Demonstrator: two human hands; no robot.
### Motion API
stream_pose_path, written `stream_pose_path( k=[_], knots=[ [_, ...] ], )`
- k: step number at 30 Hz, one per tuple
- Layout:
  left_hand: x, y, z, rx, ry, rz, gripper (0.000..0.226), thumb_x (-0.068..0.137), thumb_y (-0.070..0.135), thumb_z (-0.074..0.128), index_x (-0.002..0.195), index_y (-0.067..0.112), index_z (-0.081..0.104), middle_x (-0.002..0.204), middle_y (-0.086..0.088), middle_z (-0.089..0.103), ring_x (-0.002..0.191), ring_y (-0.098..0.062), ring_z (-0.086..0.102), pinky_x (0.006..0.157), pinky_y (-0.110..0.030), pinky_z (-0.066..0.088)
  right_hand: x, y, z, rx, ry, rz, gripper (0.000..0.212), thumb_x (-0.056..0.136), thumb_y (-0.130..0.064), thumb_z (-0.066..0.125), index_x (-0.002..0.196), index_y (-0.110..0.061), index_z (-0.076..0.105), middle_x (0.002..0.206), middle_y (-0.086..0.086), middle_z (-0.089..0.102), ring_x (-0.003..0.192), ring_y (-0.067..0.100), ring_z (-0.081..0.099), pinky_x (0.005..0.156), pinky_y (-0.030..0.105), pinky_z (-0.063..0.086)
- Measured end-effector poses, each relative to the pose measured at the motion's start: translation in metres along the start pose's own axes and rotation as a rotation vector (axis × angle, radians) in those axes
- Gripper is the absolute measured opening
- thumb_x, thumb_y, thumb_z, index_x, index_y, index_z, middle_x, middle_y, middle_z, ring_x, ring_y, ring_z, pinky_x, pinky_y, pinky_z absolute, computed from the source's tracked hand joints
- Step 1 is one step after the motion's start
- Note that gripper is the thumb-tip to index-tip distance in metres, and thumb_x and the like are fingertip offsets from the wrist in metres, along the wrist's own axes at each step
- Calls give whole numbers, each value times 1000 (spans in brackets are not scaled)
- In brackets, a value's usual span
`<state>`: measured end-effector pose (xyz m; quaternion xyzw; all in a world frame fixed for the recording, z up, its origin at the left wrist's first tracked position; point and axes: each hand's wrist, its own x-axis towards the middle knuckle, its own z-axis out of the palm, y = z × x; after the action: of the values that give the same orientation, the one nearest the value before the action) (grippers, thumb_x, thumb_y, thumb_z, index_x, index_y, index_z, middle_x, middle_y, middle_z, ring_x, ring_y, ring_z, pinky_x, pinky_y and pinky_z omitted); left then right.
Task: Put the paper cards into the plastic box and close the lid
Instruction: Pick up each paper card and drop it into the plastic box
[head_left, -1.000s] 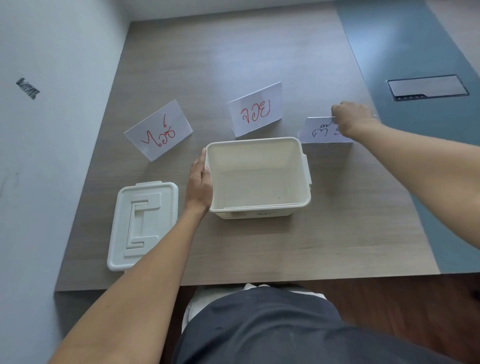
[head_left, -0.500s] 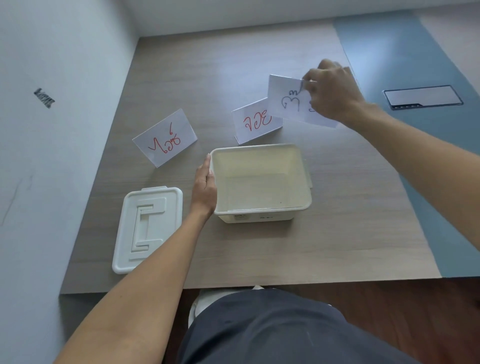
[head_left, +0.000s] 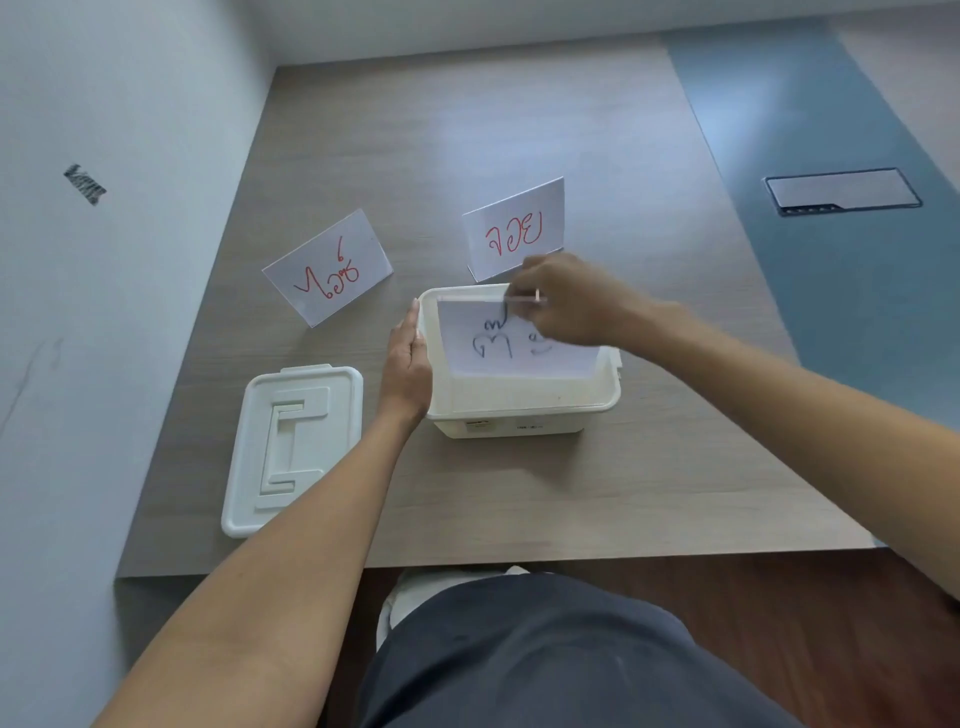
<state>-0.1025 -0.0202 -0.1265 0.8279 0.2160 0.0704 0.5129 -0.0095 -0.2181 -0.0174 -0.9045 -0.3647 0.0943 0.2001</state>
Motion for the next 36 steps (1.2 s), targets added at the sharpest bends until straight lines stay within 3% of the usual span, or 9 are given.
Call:
stream_pose_path(
  k=[5, 9, 12, 16, 18, 22, 26, 31, 36],
  knots=[
    [2, -4, 2, -4, 14, 1, 49, 105, 18, 27, 153, 28, 32, 130, 18, 37, 120, 7, 35, 101, -13, 22, -14, 10, 44, -46, -398, 7, 26, 90, -17, 52, 103, -19, 74, 94, -2, 68, 93, 24, 61, 86, 43, 52],
    [1, -3, 2, -15, 13, 0, 48, 105, 20, 26, 152, 30, 32, 132, 22, 35, 116, 17, 33, 95, -2, 22, -12, 13, 43, 76, -647, 15, 37, 90, -7, 45, 112, -23, 71, 94, -12, 66, 86, 10, 64, 82, 27, 48],
    [2, -3, 2, -19, 17, -5, 49, 105, 19, 27, 152, 29, 32, 131, 25, 35, 114, 22, 33, 85, 12, 18, 12, 30, 33, 159, -503, 80, 40, 88, -3, 45, 112, -23, 71, 94, -13, 69, 80, 8, 67, 80, 25, 51],
    [1, -3, 1, -22, 10, -6, 49, 105, 18, 27, 152, 31, 32, 135, 27, 34, 123, 17, 31, 92, 8, 17, 48, 47, 16, 177, -239, 109, 26, 93, -9, 53, 108, -16, 73, 93, -7, 68, 76, 8, 61, 81, 26, 53],
    [1, -3, 0, -30, 0, -11, 49, 105, 19, 27, 152, 31, 31, 134, 28, 35, 122, 18, 32, 97, 0, 20, 69, 54, 10, 160, -123, 126, 22, 95, -12, 55, 108, -10, 73, 97, 0, 67, 82, 15, 57, 87, 31, 50],
    [2, -3, 1, -36, -14, -14, 49, 105, 20, 27, 153, 30, 30, 130, 33, 35, 109, 36, 30, 89, 11, 18, 112, 76, 8, 64, 14, 210, 27, 93, -13, 54, 114, -13, 71, 118, 12, 60, 104, 28, 59, 96, 40, 47],
    [3, -4, 1, -26, -17, -18, 50, 105, 18, 27, 153, 30, 29, 120, 37, 36, 105, 39, 30, 86, 12, 19, 143, 98, 14, -122, 14, 252, 37, 94, -16, 55, 130, -16, 60, 135, 14, 47, 123, 34, 48, 105, 41, 37],
    [7, -11, 3, -29, 4, -7, 49, 105, 19, 27, 153, 31, 31, 133, 31, 37, 116, 35, 28, 93, 9, 18, 177, 116, 17, -260, 19, 329, 55, 93, -14, 54, 146, -12, 40, 155, 15, 27, 139, 35, 31, 113, 43, 23],
    [7, -13, 3, -41, 1, 0, 48, 106, 19, 25, 153, 29, 31, 139, 33, 34, 122, 33, 24, 97, 8, 17, 198, 118, 18, -385, -136, 252, 62, 91, -16, 58, 149, -19, 34, 152, 16, 32, 139, 35, 30, 113, 46, 22]
  ],
)
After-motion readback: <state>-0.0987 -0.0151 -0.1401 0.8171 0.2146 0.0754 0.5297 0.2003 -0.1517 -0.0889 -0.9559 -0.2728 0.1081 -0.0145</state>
